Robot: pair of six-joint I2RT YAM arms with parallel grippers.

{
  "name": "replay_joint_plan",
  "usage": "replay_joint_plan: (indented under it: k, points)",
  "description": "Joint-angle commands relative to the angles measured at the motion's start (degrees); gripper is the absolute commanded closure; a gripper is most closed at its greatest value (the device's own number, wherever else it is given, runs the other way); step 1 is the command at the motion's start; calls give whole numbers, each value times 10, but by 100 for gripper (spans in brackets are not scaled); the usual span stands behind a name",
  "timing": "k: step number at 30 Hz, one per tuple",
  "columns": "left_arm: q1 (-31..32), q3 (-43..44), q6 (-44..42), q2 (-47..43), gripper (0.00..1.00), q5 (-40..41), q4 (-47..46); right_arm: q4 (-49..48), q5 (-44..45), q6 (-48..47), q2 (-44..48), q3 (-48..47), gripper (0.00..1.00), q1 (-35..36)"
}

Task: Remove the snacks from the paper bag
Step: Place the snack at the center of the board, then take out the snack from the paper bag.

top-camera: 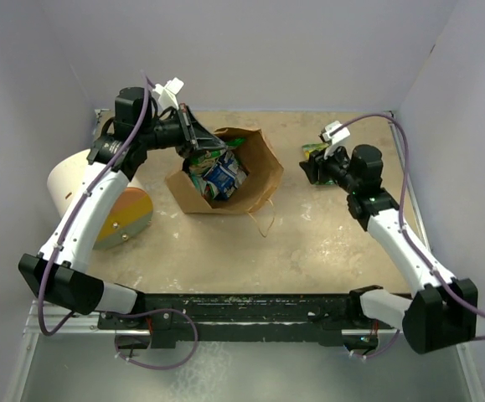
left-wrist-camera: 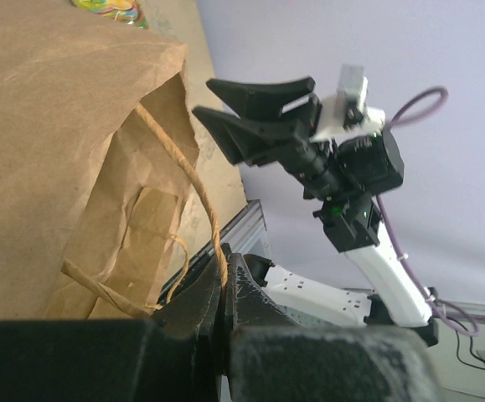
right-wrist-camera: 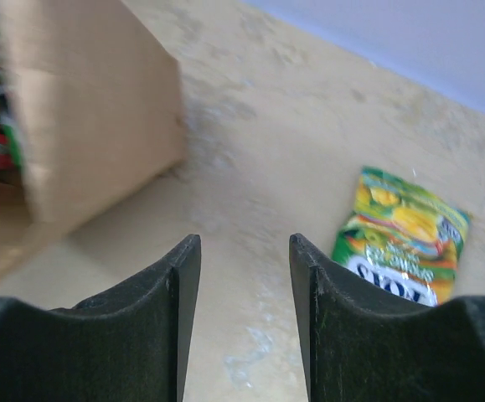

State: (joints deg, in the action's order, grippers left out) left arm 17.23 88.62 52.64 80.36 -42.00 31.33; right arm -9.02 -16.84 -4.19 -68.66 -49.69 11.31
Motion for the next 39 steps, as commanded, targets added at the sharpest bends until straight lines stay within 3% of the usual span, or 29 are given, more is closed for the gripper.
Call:
replay_joint_plan:
  k: [1,8,14,21,29,39]
  points:
    - [-3,15,21,-23,100,-19,-41,-70,-75,7,67,-2,51,15]
    - [-4,17,19,-24,100,-22,-35,-110,-197,-98,108,-1,48,45]
    - [-4,26,16,-22,100,-34,-39,-33,-243,-257,80,-44,42,176]
    - [-4,36,18,-20,100,-41,-41,1,-120,-369,-20,-118,41,300]
    - [-4,46,24,-17,100,-52,-38,-32,144,-467,-184,-195,36,328]
    - [-4,54,25,-14,100,-64,-31,-85,174,-498,-263,-222,34,327]
